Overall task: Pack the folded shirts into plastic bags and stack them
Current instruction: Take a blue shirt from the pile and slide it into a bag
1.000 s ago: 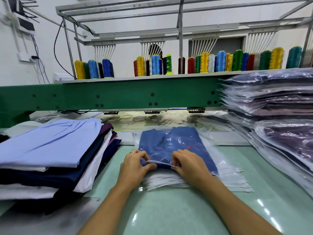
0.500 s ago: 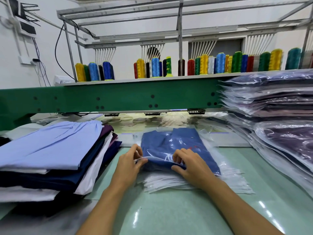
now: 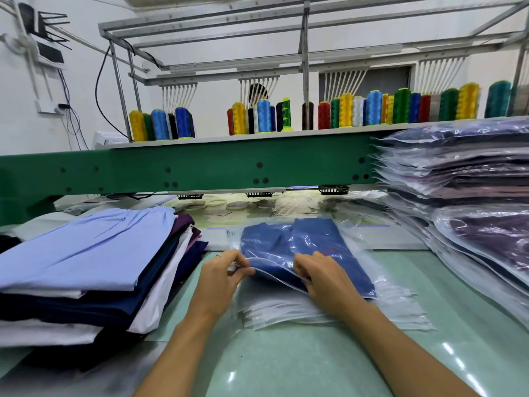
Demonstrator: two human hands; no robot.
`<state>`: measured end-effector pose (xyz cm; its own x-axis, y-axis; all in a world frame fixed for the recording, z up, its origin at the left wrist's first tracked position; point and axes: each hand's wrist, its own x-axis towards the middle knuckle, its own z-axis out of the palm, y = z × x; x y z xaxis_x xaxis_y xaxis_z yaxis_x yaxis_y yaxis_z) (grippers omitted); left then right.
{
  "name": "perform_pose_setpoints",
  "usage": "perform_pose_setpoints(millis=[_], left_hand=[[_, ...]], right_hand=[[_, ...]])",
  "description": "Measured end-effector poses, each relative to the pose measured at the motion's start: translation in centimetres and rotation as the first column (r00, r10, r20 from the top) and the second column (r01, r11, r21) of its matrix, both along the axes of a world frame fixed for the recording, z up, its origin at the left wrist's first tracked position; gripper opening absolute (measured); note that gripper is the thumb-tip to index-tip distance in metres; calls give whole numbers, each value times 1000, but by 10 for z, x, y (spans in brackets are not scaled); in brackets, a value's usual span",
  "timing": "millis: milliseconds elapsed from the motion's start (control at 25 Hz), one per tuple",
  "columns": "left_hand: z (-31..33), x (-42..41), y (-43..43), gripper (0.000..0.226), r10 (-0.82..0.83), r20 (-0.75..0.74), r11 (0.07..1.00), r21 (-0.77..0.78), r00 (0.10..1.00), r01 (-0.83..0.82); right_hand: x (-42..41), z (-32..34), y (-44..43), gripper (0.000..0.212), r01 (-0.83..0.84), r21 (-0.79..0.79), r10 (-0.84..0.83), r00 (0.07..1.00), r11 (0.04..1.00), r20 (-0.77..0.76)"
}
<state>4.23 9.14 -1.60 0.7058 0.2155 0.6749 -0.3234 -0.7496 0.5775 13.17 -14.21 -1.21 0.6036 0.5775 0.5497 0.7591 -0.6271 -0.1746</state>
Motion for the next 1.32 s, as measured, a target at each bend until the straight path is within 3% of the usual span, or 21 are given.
perform_pose_setpoints(millis=[200, 280, 440, 560, 720, 920, 1120, 1320], left_hand=[[5, -3, -9, 22, -16, 160, 989, -141, 987, 38], [5, -3, -12, 24, -17, 188, 981, -188, 982, 53], [5, 0, -13, 17, -50, 177, 899, -420, 983, 121], [2, 2, -8, 7, -70, 198, 837, -522, 978, 166], [-1, 7, -9, 11, -136, 207, 800, -554, 969, 231], [2, 5, -10, 19, -150, 244, 770, -579, 958, 268], [4, 6, -12, 14, -114, 284, 718, -639, 952, 276], [5, 6, -17, 15, -11, 293, 736, -645, 956, 206]], right_hand=[[-11, 5, 9, 21, -192, 43, 197, 967, 980, -161], [-18, 12, 21, 9, -210, 97, 217, 973, 973, -74], [-26, 31, 60, 25, -178, 168, 154, 977, 969, 145], [-28, 43, 81, 21, -220, 190, 168, 952, 957, 255], [-27, 46, 87, 10, -187, 180, 101, 910, 966, 401], [-26, 49, 92, 18, -167, 126, 80, 855, 978, 512], [-31, 41, 88, 20, -89, 140, 4, 857, 986, 516], [-23, 30, 56, 19, -35, 96, -12, 894, 995, 447]])
